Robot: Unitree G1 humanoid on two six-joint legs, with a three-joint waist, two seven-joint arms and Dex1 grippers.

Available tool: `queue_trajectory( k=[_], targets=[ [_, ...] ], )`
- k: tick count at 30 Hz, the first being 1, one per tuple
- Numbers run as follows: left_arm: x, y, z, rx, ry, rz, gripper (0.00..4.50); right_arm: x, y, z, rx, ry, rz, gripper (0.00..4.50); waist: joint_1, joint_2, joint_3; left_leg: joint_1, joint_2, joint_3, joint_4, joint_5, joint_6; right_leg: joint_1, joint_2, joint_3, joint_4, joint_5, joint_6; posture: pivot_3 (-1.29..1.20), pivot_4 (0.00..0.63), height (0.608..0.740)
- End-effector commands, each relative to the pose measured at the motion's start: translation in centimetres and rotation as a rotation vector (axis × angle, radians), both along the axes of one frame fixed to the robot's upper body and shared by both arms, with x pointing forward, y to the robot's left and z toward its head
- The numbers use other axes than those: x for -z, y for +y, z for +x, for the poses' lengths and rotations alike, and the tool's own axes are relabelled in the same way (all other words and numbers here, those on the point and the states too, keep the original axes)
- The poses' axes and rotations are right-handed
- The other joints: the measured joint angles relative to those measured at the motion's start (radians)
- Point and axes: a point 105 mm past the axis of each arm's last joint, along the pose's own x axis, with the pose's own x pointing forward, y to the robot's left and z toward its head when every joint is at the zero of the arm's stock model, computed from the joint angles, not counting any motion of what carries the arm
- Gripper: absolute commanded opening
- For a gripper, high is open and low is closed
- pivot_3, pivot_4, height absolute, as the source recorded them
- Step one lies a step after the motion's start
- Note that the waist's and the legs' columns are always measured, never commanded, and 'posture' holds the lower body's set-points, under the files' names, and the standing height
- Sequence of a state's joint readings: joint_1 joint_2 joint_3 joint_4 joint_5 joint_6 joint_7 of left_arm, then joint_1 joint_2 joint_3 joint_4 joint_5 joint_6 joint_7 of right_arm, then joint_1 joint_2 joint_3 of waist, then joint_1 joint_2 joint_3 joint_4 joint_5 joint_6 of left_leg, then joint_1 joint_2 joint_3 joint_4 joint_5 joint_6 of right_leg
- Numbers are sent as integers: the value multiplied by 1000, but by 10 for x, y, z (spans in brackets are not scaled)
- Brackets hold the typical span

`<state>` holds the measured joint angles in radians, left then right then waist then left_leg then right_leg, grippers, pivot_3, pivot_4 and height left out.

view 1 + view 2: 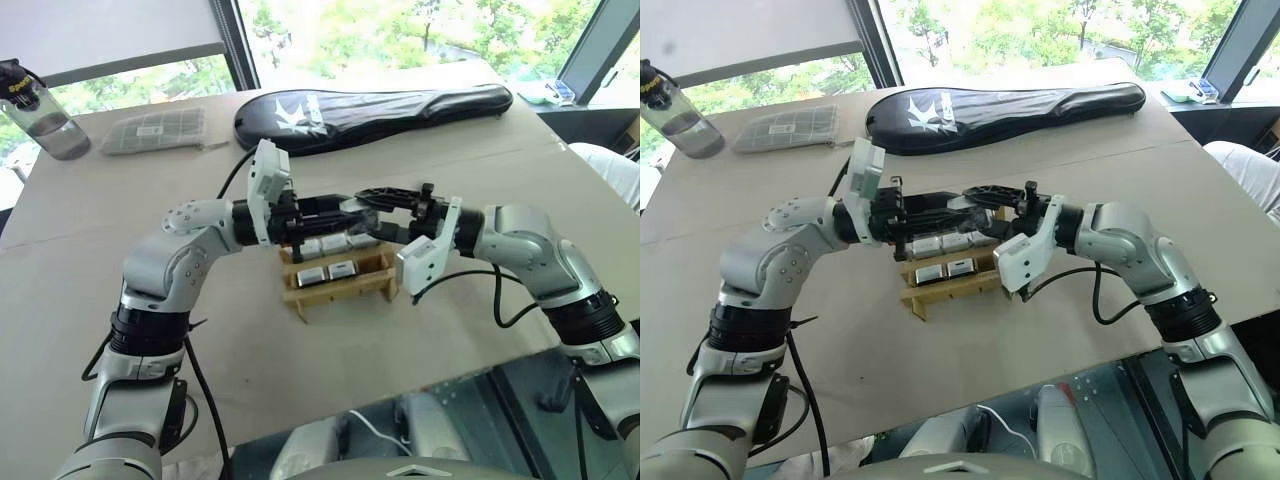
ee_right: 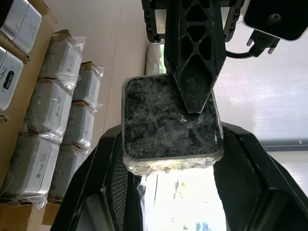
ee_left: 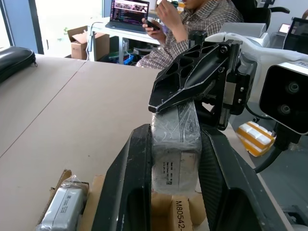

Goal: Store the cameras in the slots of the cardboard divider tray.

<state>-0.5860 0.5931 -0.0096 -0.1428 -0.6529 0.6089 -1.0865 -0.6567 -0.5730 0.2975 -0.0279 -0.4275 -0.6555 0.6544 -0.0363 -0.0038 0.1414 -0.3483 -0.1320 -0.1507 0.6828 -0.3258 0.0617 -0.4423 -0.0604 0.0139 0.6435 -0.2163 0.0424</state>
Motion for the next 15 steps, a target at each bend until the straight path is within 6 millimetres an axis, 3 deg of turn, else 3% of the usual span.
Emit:
queue_trajectory(
  k=[1, 2, 4, 8, 13, 15],
  targets=[
    [-7, -4, -3, 20, -33, -12, 736, -10, 1, -6, -19, -45, 16, 1938, 0, 0, 0, 0, 0, 0, 0, 0, 0, 0, 0, 0, 0, 0, 0, 0, 150, 740],
    [-7, -4, -3, 19, -33, -12, 736, -9, 1, -6, -19, -45, 12, 1938, 0, 0, 0, 0, 0, 0, 0, 0, 0, 0, 0, 0, 0, 0, 0, 0, 150, 740],
    [-7, -4, -2, 19, -35, -13, 736, -8, 0, -8, -20, -27, 17, 2965, 0, 0, 0, 0, 0, 0, 0, 0, 0, 0, 0, 0, 0, 0, 0, 0, 150, 740],
    [-5, -5, -2, 27, -43, -6, 736, 6, -13, -5, 76, 212, 48, 4448, 3, 0, 0, 0, 0, -1, 0, 0, 0, 0, 0, 1, 0, 0, 0, 0, 150, 740],
    [6, -9, 0, 45, -104, 44, 736, 34, -61, -17, 254, 693, 124, 4500, 28, -1, 0, -1, 0, -2, 1, 0, 0, 1, -1, 1, -1, 0, 0, 0, 150, 740],
    [13, -10, 0, 61, -121, 62, 736, 36, -76, -28, 302, 911, 226, 4500, 33, -1, 0, -1, 0, -2, 1, 0, 0, 1, -1, 1, -1, 0, 0, 0, 150, 740]
  ],
)
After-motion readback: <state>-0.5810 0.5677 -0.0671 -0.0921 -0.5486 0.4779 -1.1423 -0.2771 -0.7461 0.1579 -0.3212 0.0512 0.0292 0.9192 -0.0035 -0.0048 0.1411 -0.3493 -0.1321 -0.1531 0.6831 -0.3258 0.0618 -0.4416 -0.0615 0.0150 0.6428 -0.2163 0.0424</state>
